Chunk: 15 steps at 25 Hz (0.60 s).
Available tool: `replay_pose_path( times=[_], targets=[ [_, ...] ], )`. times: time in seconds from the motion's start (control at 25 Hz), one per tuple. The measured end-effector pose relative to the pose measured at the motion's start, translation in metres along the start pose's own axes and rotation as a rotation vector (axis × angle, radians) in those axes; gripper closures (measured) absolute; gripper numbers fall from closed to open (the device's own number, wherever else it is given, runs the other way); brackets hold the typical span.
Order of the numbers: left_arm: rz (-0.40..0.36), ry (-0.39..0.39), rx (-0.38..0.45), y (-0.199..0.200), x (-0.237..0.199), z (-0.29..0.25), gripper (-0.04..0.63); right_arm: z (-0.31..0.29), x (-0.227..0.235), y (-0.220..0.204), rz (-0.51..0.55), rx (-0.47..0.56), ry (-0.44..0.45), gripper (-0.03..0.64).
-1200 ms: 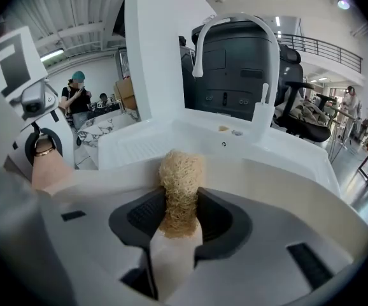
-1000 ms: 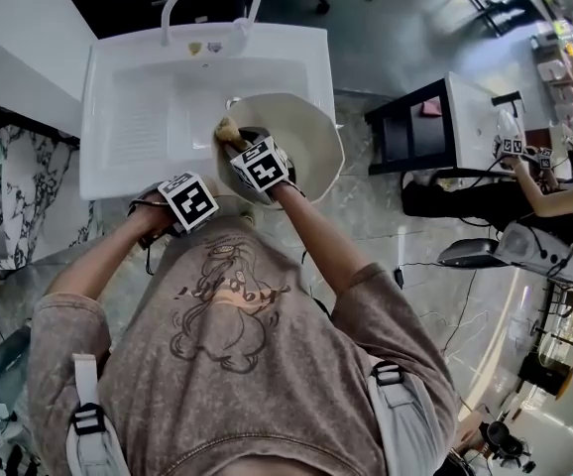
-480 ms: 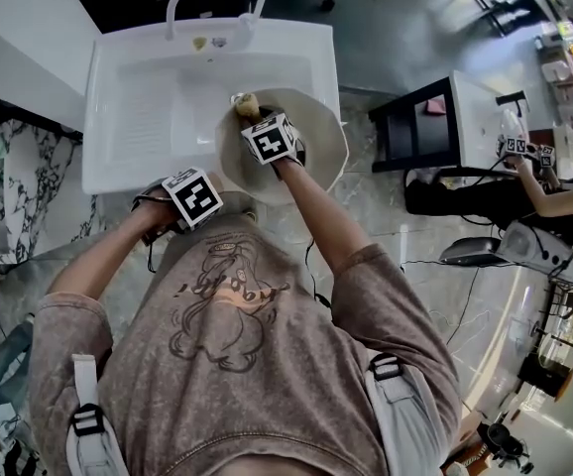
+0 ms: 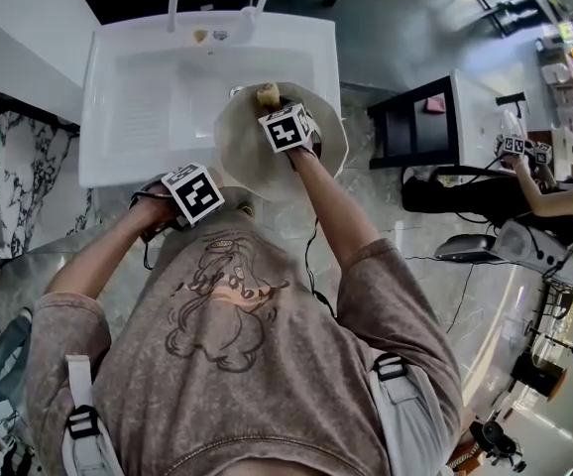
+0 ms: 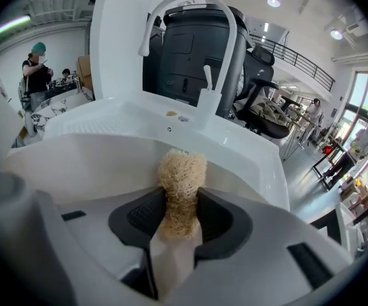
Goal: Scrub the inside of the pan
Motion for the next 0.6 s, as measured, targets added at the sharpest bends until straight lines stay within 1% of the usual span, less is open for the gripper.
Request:
replay_pose_path(
  times=[0.16, 0.4, 0.52, 0.6],
  targets=[
    [0.011, -0.001, -0.004, 0.001, 0.001, 0.001, 0.528, 0.005, 0.021, -0.008, 0.027, -0.064, -0.021, 0.459],
    [0.001, 0.023, -0.011, 0.002, 0.003, 0.0, 0.529, 0.015, 0.029, -0.01, 0.115, -0.123, -0.044, 0.459],
    [0.011, 0.023, -0.012, 0.001, 0.005, -0.001, 0.529, 0.019, 0.033, -0.013, 0.161, -0.153, -0.038, 0.459],
    [0.024, 0.016, -0.012, 0.001, 0.005, 0.0, 0.529, 0.023, 0.037, -0.015, 0.169, -0.17, -0.028, 0.459]
  ],
)
Point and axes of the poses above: the fingertips, and each gripper's own axes: z backward along the fingers, x to its right, y out of its top, the point moved 4 cm from there along z, backward along the fingers, and after that the axes turned 5 degrees about -x, right-handed, at the moved point
